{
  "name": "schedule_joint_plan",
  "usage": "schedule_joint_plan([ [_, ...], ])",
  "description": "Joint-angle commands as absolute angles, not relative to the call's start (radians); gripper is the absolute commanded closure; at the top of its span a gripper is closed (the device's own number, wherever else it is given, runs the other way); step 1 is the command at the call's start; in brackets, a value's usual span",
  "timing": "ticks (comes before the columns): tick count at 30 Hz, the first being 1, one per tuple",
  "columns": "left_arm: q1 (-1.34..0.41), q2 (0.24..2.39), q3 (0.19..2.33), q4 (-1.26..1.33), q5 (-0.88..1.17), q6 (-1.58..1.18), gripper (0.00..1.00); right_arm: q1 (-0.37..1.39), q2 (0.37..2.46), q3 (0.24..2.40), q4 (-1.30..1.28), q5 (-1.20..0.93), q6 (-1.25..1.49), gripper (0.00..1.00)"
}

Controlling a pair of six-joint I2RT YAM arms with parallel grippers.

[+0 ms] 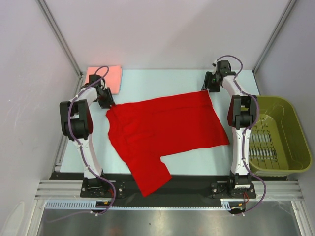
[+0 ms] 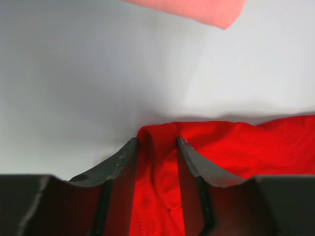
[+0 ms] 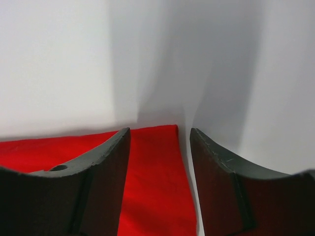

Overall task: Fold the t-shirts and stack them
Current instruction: Fold the tshirt

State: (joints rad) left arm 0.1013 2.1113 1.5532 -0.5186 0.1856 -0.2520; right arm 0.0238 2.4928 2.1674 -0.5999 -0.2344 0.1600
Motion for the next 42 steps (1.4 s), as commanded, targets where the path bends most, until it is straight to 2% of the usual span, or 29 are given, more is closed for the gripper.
schedule_joint_plan([
  [1,0.103,2.097,1.562,-0.532,0.184,-0.242,0.6,0.018,2.479,2.144,-0.608,-0.271,0.15,0.43],
  [4,0.103,2.1,1.569,-0.526,0.183,-0.247,0.64,0.025,2.484,2.148,-0.598,-0.264,0.153,0.51],
  [5,0.103,2.099,1.571,-0.526,0.18,-0.247,0.66,0.028,2.485,2.148,-0.598,-0.256,0.155,0.56],
  [10,0.103,2.097,1.577,-0.515,0.179,-0.247,0.73,0.023,2.496,2.143,-0.563,-0.244,0.198,0.61],
  [11,0.103,2.097,1.578,-0.512,0.179,-0.247,0.78,0.021,2.499,2.141,-0.558,-0.235,0.204,0.7],
  [13,0.103,2.105,1.585,-0.511,0.173,-0.248,0.82,0.025,2.503,2.138,-0.539,-0.23,0.218,0.75],
  [14,0.103,2.108,1.589,-0.511,0.172,-0.249,0.86,0.023,2.505,2.134,-0.532,-0.226,0.228,0.87],
  [16,0.103,2.12,1.604,-0.505,0.166,-0.252,0.9,0.025,2.503,2.128,-0.513,-0.183,0.247,0.96],
  [17,0.103,2.125,1.611,-0.5,0.164,-0.253,1.0,0.025,2.499,2.12,-0.503,-0.161,0.27,1.0],
  [23,0.103,2.125,1.635,-0.42,0.095,-0.282,1.0,0.006,2.448,2.048,-0.377,-0.017,0.347,1.0],
  [32,0.104,2.241,1.793,-0.446,0.015,-0.29,1.0,-0.018,2.572,2.291,-0.495,-0.003,0.4,1.0],
  [39,0.104,2.302,1.897,-0.498,0.031,-0.29,0.99,-0.017,2.594,2.293,-0.463,-0.032,0.39,1.0],
  [40,0.106,2.312,1.916,-0.515,0.031,-0.288,0.79,-0.015,2.602,2.315,-0.472,-0.032,0.39,1.0],
  [41,0.106,2.318,1.942,-0.529,0.032,-0.284,0.66,-0.014,2.614,2.336,-0.486,-0.029,0.39,0.89],
  [42,0.104,2.316,1.95,-0.541,0.028,-0.282,0.6,-0.012,2.617,2.388,-0.524,-0.026,0.387,0.81],
])
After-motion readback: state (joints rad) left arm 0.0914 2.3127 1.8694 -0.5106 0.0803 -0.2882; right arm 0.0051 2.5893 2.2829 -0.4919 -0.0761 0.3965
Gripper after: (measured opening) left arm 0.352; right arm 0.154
